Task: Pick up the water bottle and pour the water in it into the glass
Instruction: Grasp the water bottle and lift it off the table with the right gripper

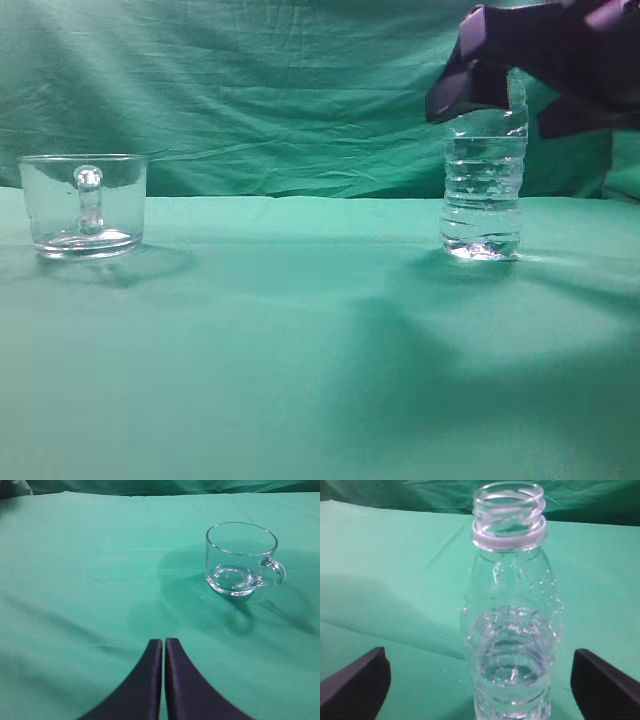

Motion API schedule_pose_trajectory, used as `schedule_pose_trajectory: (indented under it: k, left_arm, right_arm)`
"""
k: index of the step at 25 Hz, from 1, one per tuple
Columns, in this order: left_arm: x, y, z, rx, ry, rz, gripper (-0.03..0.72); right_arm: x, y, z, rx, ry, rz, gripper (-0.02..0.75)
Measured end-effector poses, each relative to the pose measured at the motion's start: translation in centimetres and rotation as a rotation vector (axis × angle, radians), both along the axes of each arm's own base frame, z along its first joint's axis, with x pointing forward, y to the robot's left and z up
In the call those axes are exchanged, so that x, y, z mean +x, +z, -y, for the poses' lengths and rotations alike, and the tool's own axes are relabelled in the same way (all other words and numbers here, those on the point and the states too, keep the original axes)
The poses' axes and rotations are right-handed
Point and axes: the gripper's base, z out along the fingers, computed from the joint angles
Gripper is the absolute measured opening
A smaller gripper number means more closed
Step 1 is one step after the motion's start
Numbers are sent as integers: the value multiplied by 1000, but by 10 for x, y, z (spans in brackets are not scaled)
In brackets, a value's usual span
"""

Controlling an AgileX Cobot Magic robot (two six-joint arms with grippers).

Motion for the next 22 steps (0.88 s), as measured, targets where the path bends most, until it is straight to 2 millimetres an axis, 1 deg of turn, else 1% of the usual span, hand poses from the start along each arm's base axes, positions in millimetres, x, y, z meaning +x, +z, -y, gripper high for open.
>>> schedule_pose_trajectory:
  k: [8, 13, 14, 17, 19, 20, 21, 22]
  left_arm:
    - [0, 0, 0, 0, 0, 0, 0]
    - [0, 0, 0, 0, 0, 0, 0]
    - [0, 0, 0, 0, 0, 0, 0]
    - [0, 0, 0, 0, 0, 0, 0]
    - [0, 0, 0, 0, 0, 0, 0]
    - [0, 0, 0, 0, 0, 0, 0]
    - [0, 0, 0, 0, 0, 0, 0]
    - [0, 0, 0, 0, 0, 0, 0]
  right_arm:
    - [31, -14, -13, 26, -36, 17, 646]
    - [42, -21, -19, 26, -37, 16, 646]
    - [43, -23, -19, 25, -38, 15, 572]
    - [44, -27, -19, 21, -41, 11, 460]
    - [44, -27, -20, 19, -41, 11, 398]
    - [44, -27, -20, 18, -40, 12, 405]
    - [44, -28, -19, 15, -40, 11, 353]
    - [44, -28, -19, 11, -38, 13, 333]
